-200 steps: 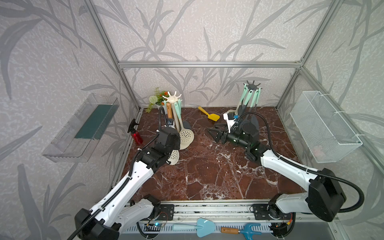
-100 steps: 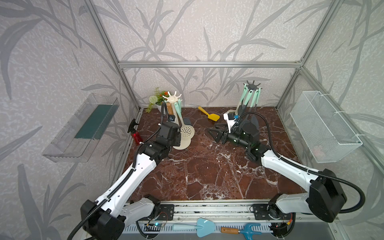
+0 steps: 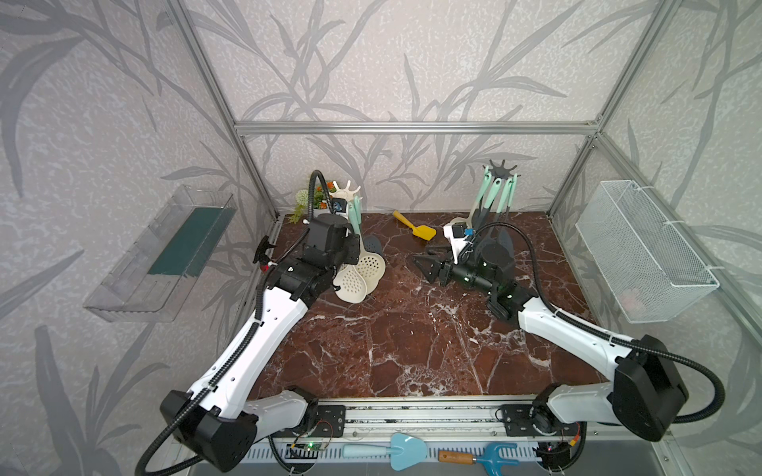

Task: Hang the skimmer on the kitchen utensil rack
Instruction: Hang the skimmer on the rack, then reset both arms

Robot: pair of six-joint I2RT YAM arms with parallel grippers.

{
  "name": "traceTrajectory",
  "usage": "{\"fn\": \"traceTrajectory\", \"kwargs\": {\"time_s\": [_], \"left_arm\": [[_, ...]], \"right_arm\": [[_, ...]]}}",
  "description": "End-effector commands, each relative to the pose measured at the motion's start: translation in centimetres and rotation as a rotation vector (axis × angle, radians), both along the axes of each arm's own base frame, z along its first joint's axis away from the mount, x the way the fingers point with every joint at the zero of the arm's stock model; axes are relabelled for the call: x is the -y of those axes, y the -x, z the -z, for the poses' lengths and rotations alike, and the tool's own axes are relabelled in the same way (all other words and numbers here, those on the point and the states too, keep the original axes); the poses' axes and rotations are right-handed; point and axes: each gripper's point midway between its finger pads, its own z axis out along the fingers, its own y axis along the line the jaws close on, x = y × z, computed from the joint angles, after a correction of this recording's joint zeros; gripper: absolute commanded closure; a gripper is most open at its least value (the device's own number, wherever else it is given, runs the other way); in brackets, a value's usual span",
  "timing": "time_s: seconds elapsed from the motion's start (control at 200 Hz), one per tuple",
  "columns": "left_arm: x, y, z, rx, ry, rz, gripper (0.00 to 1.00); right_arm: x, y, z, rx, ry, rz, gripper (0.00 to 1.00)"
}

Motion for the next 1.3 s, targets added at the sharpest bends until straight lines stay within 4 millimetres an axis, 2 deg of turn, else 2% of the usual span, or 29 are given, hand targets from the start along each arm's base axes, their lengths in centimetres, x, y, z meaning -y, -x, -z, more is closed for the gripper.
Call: {"fn": "traceTrajectory", "kwargs": {"time_s": [0.0,0.165,0.395,0.59,0.82,0.925,1.04,1.175,1.3], "left_arm": [[-0.2,-0.5,-2.2,0.033,-0.015,0.002,1.0],[-0.2,-0.5,-4.0,0.058,-0.011,0.002,1.0],[-1.4,1.3,-3.8,0.056,-0.011,-0.027,1.0],[-4.6,3.9,-3.4,0.069,-0.024,-0.122,0.68],[-8.6,6.1,-1.0,0.064,0.061,-0.242,0.42],[-9.8,6.1,1.0,0.035,0.082,-0.278,0.35],[-10.0,5.4,3.9,-0.006,0.096,-0.273,0.29],[-9.3,3.8,6.4,-0.007,0.087,-0.23,0.23],[-9.4,2.7,8.8,-0.016,0.056,-0.23,0.23]], "right_arm": [[0.8,0.4,-2.4,0.064,-0.025,0.007,0.26],[0.9,0.5,-2.5,0.067,-0.025,0.008,0.26],[0.9,0.5,-2.4,0.068,-0.024,0.006,0.26],[1.3,0.8,-2.3,0.083,-0.013,0.019,0.25],[3.0,0.8,-1.3,0.114,0.06,0.098,0.24],[4.9,0.6,-0.3,0.129,0.14,0.189,0.22],[7.7,0.4,1.1,0.153,0.239,0.317,0.17],[12.2,-0.5,4.0,0.154,0.374,0.506,0.12],[16.5,-0.8,6.7,0.164,0.511,0.672,0.12]]}}
